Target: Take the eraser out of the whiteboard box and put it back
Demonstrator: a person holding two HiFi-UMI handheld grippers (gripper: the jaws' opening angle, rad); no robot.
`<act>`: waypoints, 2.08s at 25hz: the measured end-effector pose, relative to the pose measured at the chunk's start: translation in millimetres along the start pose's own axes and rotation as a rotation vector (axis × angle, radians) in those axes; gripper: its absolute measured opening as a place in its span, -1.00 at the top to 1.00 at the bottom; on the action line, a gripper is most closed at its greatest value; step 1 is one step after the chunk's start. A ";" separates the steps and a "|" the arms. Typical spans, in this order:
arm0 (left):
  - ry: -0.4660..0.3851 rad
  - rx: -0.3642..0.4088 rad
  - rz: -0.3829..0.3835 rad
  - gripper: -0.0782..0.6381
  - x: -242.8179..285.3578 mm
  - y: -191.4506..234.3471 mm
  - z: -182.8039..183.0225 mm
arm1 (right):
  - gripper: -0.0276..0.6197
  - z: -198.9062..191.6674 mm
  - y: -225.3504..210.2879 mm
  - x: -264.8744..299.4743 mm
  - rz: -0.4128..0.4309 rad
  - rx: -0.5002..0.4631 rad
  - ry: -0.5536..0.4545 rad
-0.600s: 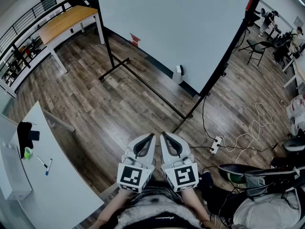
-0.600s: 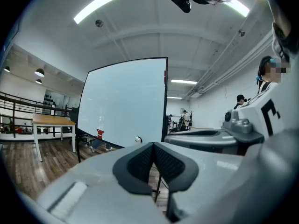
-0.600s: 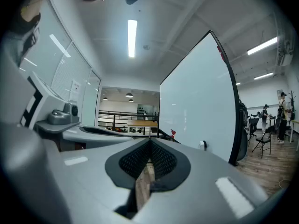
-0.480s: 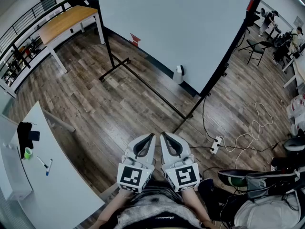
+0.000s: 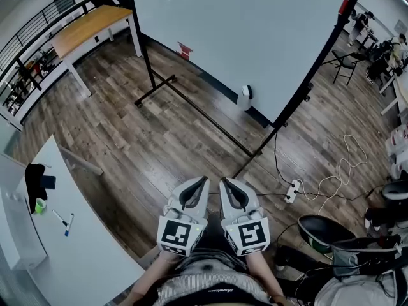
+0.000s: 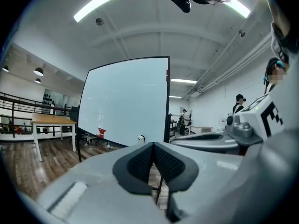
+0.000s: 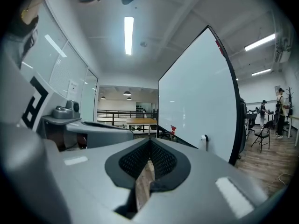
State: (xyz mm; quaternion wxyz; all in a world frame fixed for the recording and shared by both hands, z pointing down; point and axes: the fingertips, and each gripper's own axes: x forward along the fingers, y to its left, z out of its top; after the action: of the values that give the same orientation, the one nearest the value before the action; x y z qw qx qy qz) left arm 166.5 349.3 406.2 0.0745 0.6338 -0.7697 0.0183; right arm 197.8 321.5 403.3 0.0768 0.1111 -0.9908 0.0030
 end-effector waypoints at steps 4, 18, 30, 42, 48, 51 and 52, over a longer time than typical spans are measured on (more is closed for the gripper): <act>-0.002 -0.015 0.022 0.78 -1.7 10.7 -0.3 | 0.91 -0.1 6.6 12.0 0.028 -0.009 0.011; 0.008 -0.025 0.052 0.78 67.5 97.9 16.1 | 0.91 22.6 -25.9 134.3 0.068 0.009 -0.031; 0.019 -0.052 0.052 0.78 156.0 172.9 40.0 | 0.91 50.5 -79.6 234.1 0.066 -0.001 -0.010; 0.045 -0.045 0.061 0.78 237.2 209.4 49.9 | 0.91 56.4 -138.3 298.0 0.071 0.020 0.016; 0.045 0.026 0.023 0.78 283.6 204.8 53.7 | 0.91 54.1 -173.6 318.0 0.086 0.039 -0.016; 0.047 0.021 -0.007 0.78 303.7 198.2 55.4 | 0.91 51.7 -192.2 320.7 0.066 0.045 -0.016; 0.051 0.008 -0.020 0.78 311.0 194.2 56.7 | 0.91 51.3 -199.8 319.5 0.051 0.056 -0.016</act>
State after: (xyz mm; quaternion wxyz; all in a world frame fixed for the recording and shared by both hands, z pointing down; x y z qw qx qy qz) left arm -86.3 77.9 405.9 0.0917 0.6411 -0.7611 0.0366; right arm -73.8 55.2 399.3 0.0659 0.0880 -0.9934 0.0316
